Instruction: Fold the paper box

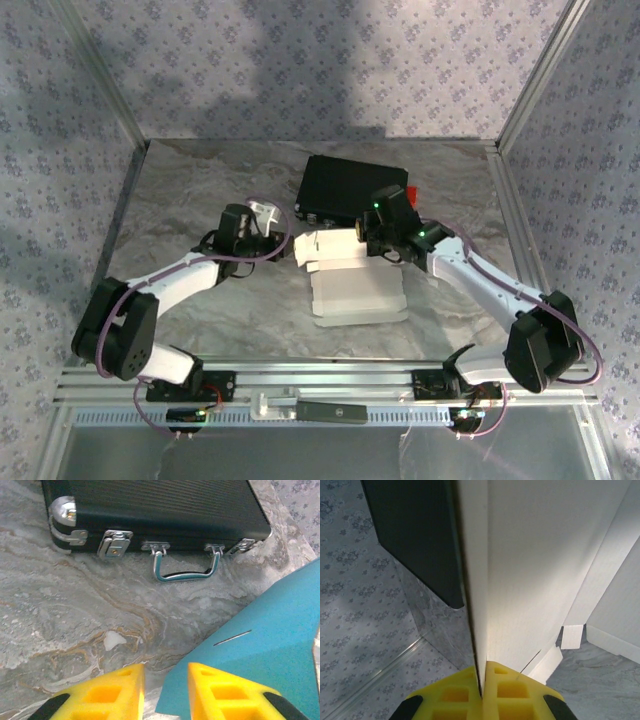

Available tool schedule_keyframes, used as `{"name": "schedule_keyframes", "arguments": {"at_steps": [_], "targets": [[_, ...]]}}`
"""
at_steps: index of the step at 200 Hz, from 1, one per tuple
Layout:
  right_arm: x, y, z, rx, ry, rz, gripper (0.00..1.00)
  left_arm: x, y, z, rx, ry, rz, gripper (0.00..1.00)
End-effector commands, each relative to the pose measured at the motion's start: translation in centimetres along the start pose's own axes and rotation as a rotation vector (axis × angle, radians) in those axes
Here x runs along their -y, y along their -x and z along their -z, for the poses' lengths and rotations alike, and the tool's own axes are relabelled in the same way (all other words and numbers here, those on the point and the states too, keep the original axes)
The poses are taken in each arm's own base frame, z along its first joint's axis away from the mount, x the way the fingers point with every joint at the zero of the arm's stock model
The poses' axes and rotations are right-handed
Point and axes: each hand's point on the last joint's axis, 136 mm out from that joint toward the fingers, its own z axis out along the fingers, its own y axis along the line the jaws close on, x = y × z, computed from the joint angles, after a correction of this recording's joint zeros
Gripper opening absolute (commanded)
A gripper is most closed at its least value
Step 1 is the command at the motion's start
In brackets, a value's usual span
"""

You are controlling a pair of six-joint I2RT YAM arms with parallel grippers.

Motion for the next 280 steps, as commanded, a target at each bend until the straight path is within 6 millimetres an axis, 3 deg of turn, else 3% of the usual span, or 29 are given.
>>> {"name": "schedule_keyframes", "arguments": {"at_steps": [1, 28, 76, 132, 173, 216, 280], "targets": [[-0.3, 0.1, -0.4, -0.008, 0.010, 0.023, 0.00, 1.8, 0.2, -0.2, 0.034, -0.022, -0.084, 0.29], [-0.6, -0.2, -0.7, -0.023, 0.025, 0.024, 0.00, 2.9, 0.3, 0.1, 0.073, -0.015, -0.096, 0.31], [-0.4, -0.4, -0.8, -0.036, 0.023, 0.019, 0.00, 3.5, -0.6, -1.3, 0.050, -0.008, -0.107, 0.32], [-0.5, 0.6, -0.3, -0.034, 0.011, 0.046, 0.00, 1.0, -1.5, -0.2, 0.029, 0.057, -0.117, 0.39], [-0.3, 0.6, -0.5, -0.059, 0.005, 0.078, 0.00, 0.2, -2.2, -1.4, -0.035, 0.040, -0.188, 0.41], [-0.9, 1.1, -1.0, -0.064, 0.044, 0.167, 0.00, 2.8, -2.8, -2.1, -0.024, -0.043, -0.346, 0.41], [-2.2, 1.0, -1.7, -0.093, 0.293, 0.289, 0.00, 3.0, -4.9, -2.8, -0.032, -0.027, -0.381, 0.43]]}}
